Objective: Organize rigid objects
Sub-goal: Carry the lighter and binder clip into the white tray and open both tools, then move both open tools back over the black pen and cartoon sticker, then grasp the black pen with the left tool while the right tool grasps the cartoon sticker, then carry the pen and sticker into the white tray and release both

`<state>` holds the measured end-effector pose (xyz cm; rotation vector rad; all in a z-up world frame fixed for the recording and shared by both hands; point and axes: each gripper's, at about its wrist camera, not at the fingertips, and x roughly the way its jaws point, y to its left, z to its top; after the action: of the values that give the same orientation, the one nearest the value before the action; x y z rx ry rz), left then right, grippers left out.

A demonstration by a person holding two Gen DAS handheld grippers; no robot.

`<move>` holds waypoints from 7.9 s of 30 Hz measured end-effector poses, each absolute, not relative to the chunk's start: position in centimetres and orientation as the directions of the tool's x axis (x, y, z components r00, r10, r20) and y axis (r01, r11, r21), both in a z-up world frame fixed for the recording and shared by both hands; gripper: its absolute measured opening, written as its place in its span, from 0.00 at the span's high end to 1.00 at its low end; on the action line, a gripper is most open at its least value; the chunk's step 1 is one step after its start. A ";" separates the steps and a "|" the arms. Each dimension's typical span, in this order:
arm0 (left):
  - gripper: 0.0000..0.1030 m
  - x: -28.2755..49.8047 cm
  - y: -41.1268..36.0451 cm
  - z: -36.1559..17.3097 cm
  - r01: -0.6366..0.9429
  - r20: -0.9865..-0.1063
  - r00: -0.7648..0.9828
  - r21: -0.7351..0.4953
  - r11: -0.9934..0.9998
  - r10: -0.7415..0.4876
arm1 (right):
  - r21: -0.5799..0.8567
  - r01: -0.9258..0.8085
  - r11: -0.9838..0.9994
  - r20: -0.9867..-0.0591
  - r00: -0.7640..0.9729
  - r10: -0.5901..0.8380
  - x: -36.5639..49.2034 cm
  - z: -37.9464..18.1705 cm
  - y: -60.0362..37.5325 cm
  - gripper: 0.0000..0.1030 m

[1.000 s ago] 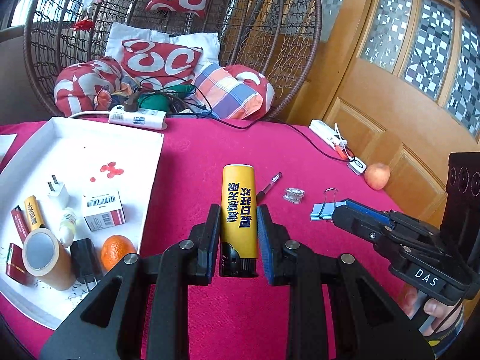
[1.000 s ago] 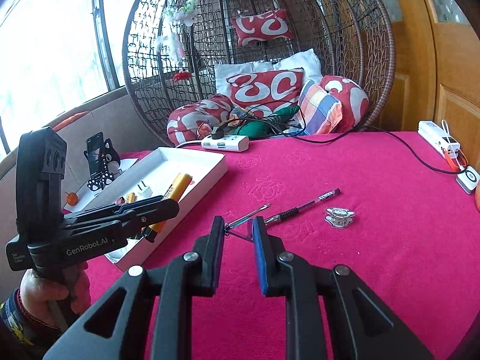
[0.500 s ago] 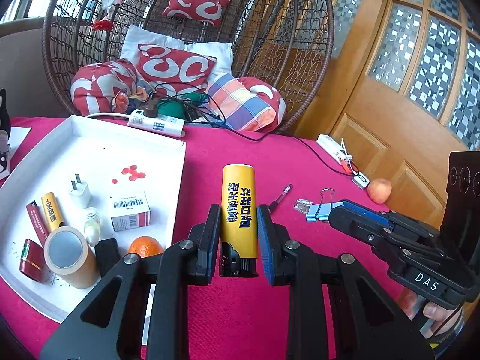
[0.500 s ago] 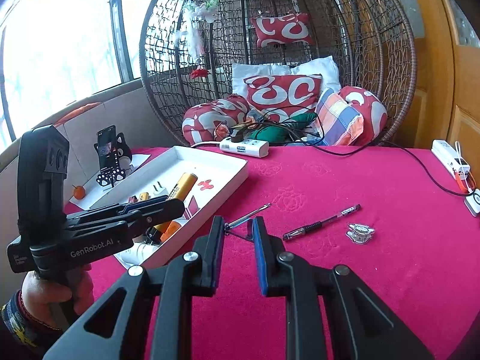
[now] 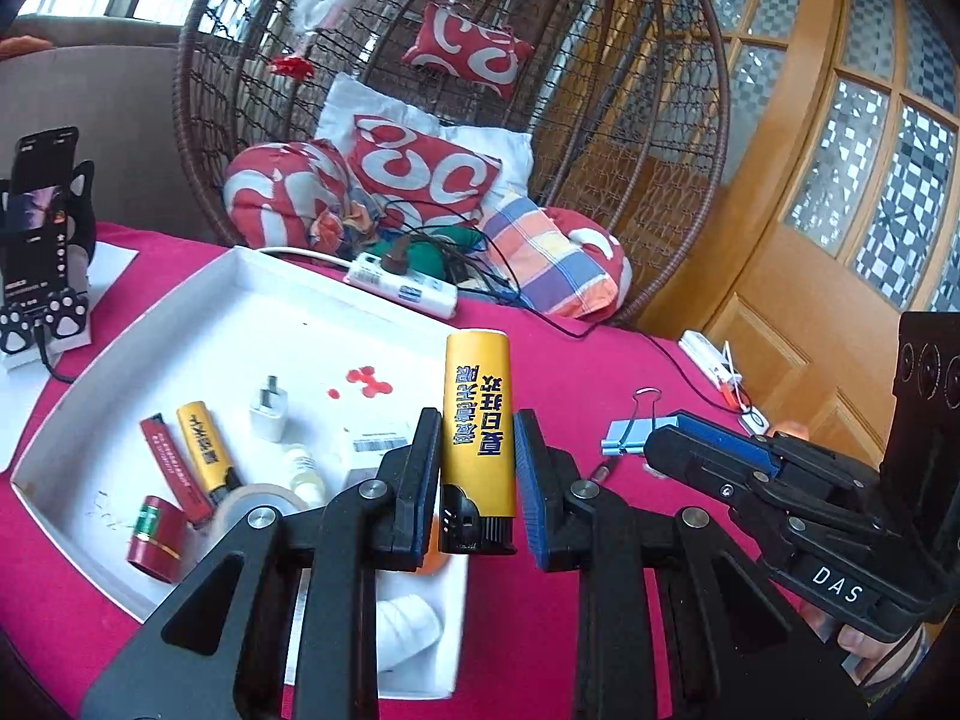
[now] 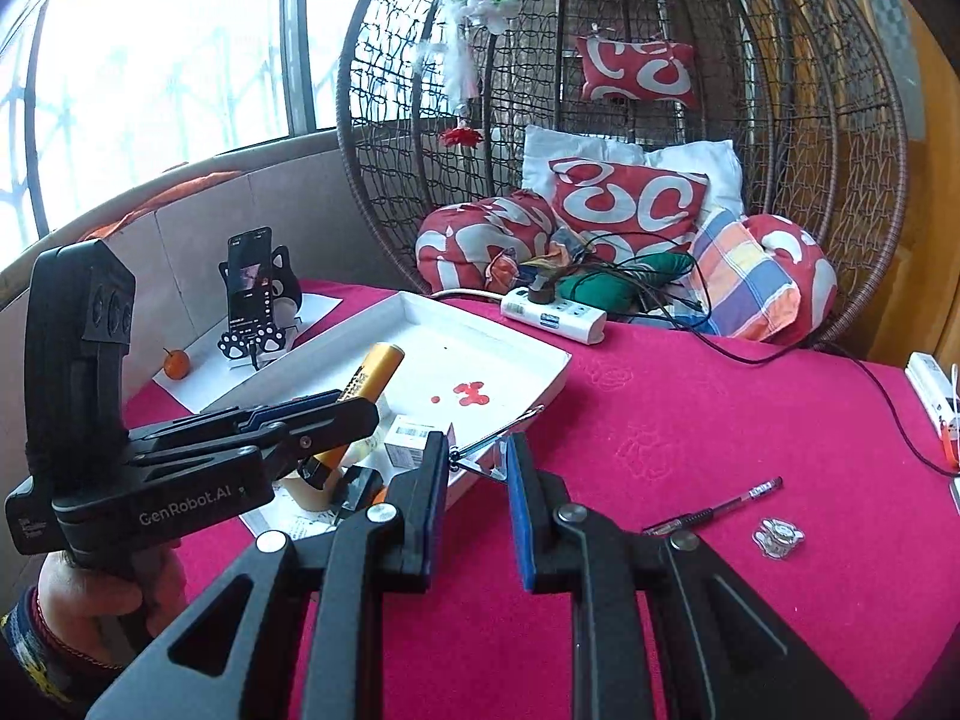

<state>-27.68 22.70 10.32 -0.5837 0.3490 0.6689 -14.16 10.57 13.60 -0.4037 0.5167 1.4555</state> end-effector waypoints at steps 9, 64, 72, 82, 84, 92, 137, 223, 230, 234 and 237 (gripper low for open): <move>0.77 -34.0 27.2 8.3 -0.823 -0.537 0.567 -0.341 0.453 0.625 | 0.013 -0.999 0.042 -0.606 0.025 0.795 -17.4 10.6 15.8 0.83; 0.00 -27.6 22.4 9.4 -0.837 -0.551 0.521 -0.179 0.517 0.652 | 0.099 -0.983 0.153 -0.548 0.074 0.833 -15.9 8.0 11.0 0.00; 0.00 -23.5 19.4 9.3 -0.745 -0.559 0.612 -0.168 0.646 0.560 | 0.118 -0.955 0.272 -0.565 0.161 0.809 -11.1 7.3 9.3 0.00; 0.00 -15.1 14.4 5.0 -0.538 -0.672 0.672 -0.154 0.829 0.311 | 0.063 -0.828 0.557 -0.730 0.342 0.592 3.4 3.8 5.0 0.00; 0.00 -14.1 14.0 4.0 -0.527 -0.697 0.654 -0.142 0.838 0.293 | 0.102 -0.817 0.567 -0.776 0.292 0.560 5.3 2.6 5.0 0.00; 0.00 -12.7 15.1 3.4 -0.525 -0.718 0.638 -0.142 0.839 0.279 | 0.007 -0.811 0.585 -0.787 0.356 0.504 5.0 2.3 9.2 0.00; 0.91 -7.4 13.2 6.8 -0.496 -0.630 0.684 -0.033 0.867 0.368 | 0.272 -0.787 0.554 -0.662 0.265 0.701 5.3 3.9 2.5 0.56; 0.91 -31.2 27.4 7.7 -0.858 -0.551 0.487 -0.153 0.491 0.678 | 0.012 -0.993 0.117 -0.571 0.089 0.816 -16.7 11.1 17.9 0.56; 0.91 -30.1 28.7 7.0 -0.857 -0.572 0.477 -0.133 0.498 0.668 | 0.033 -0.992 0.124 -0.604 0.079 0.793 -16.6 9.9 20.2 0.56; 0.91 -29.5 29.2 6.8 -0.856 -0.580 0.472 -0.124 0.501 0.664 | 0.038 -0.992 0.122 -0.611 0.073 0.788 -16.4 9.6 21.1 0.56; 0.91 -29.2 29.8 6.5 -0.857 -0.588 0.470 -0.127 0.499 0.659 | 0.041 -0.992 0.121 -0.615 0.070 0.786 -16.5 9.4 21.7 0.56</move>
<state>-29.22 29.81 6.52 -0.4395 0.5080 0.9657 -16.49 21.73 9.38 -0.4477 0.5702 1.4055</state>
